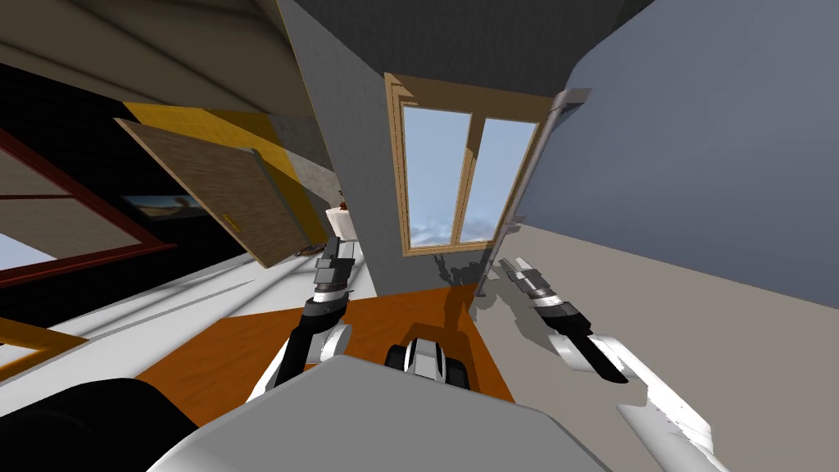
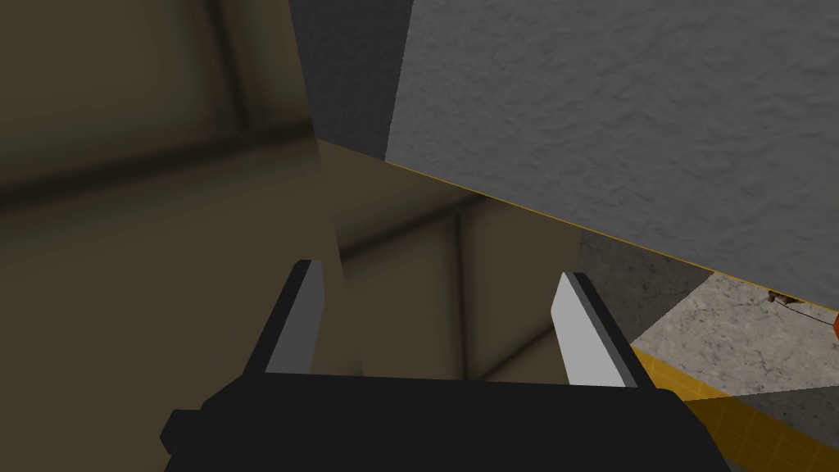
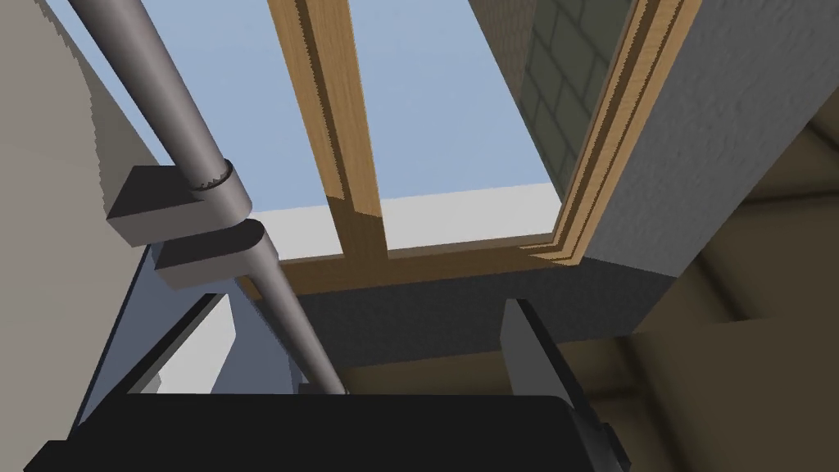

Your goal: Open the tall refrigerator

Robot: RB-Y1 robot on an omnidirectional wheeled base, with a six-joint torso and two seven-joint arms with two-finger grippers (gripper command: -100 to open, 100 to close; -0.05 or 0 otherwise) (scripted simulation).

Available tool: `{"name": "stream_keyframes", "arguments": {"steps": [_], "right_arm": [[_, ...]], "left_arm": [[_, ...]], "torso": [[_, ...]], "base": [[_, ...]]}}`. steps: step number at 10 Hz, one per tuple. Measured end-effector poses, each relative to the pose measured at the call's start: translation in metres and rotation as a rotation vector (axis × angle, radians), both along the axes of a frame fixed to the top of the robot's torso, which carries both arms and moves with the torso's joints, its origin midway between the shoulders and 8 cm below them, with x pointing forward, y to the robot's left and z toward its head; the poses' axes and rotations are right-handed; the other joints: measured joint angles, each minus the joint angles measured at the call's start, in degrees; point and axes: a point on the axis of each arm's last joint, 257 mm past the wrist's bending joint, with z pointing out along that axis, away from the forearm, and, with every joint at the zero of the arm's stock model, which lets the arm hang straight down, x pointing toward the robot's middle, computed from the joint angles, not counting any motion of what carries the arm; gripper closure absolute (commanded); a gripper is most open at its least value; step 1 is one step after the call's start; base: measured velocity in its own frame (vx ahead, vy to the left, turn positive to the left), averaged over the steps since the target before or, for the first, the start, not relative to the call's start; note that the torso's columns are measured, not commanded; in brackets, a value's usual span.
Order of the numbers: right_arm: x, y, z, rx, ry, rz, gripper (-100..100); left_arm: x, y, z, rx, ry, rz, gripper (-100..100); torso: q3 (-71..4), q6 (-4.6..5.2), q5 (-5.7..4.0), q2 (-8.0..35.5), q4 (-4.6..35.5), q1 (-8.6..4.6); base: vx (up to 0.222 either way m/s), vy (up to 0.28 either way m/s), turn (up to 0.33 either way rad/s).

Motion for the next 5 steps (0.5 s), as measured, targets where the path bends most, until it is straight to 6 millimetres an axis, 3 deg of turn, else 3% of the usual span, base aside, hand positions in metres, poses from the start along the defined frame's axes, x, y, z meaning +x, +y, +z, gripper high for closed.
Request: {"name": "stream_keyframes", "arguments": {"steps": [5], "right_arm": [[0.025, -0.043, -0.002, -0.189, 0.012, -0.089, -100]], "left_arm": [[0.000, 0.000, 0.000, 0.000, 0.000, 0.000, 0]], "torso": [[0.0, 0.00, 0.00, 0.0, 0.0, 0.00]], "base": [[0.057, 0.100, -0.009]]}}
